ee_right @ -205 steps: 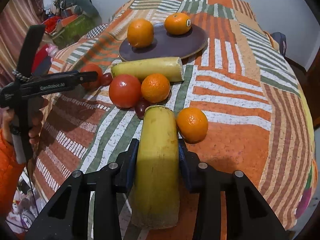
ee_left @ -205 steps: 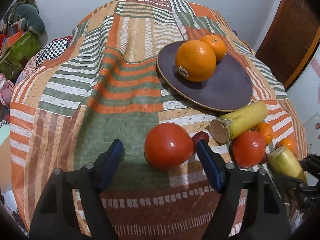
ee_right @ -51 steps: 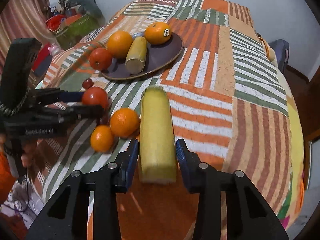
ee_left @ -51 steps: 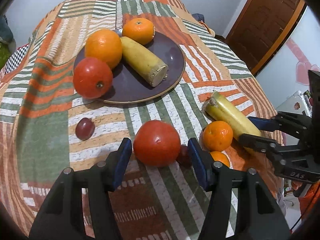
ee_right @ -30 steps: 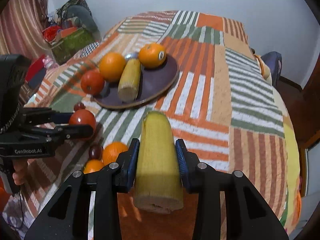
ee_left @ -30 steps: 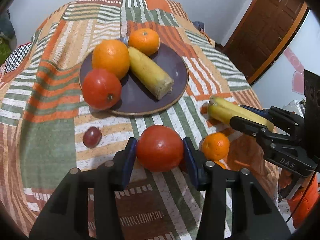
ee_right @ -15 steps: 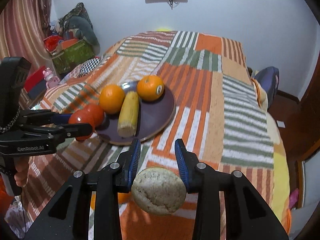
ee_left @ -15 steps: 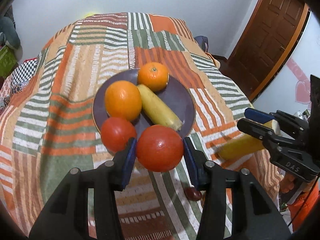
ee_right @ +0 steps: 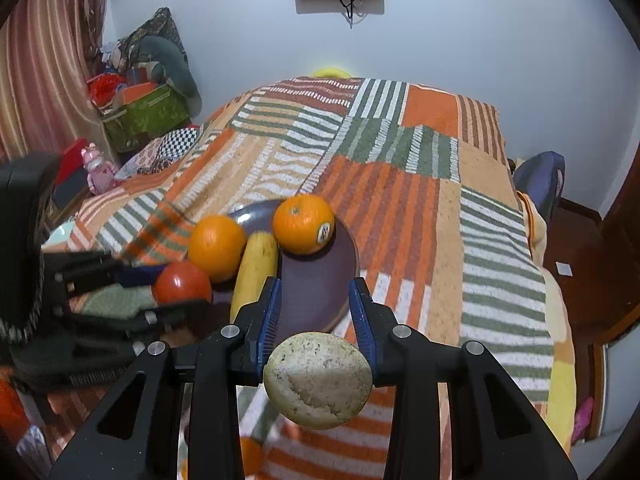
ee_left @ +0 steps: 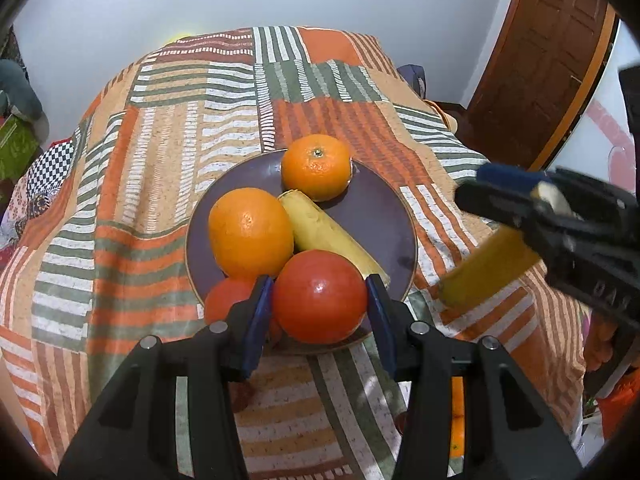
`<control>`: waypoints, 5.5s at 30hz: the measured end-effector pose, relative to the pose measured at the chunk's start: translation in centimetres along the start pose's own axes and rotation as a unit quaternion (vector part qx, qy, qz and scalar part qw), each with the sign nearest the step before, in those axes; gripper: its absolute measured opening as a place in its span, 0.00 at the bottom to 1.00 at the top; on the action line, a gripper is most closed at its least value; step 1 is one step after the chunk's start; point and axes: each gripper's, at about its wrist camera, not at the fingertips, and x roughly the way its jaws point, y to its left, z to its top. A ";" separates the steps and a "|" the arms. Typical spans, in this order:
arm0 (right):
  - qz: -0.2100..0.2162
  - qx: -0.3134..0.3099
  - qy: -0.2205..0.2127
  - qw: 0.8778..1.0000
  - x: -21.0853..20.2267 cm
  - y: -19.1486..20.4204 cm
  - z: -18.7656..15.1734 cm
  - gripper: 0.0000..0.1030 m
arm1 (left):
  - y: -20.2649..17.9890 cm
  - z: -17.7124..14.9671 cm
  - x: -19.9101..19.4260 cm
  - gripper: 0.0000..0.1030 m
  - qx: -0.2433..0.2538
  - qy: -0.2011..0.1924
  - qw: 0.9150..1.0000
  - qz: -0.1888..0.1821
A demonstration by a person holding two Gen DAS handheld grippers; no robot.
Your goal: Organize fruits
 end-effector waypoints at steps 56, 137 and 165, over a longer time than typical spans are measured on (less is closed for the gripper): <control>-0.018 0.053 0.021 0.998 -5.3 2.6 -6.9 0.67 | 4.1 -7.9 -10.5 0.63 -0.035 -0.031 0.999 0.020; 0.028 -0.021 0.017 0.999 5.2 5.2 0.8 0.31 | 4.1 1.2 -2.5 0.20 -0.017 -0.042 0.999 -0.027; 0.022 -0.010 0.026 0.999 2.2 4.4 -0.8 0.45 | 3.6 -0.2 -5.1 0.33 -0.019 -0.044 0.999 -0.017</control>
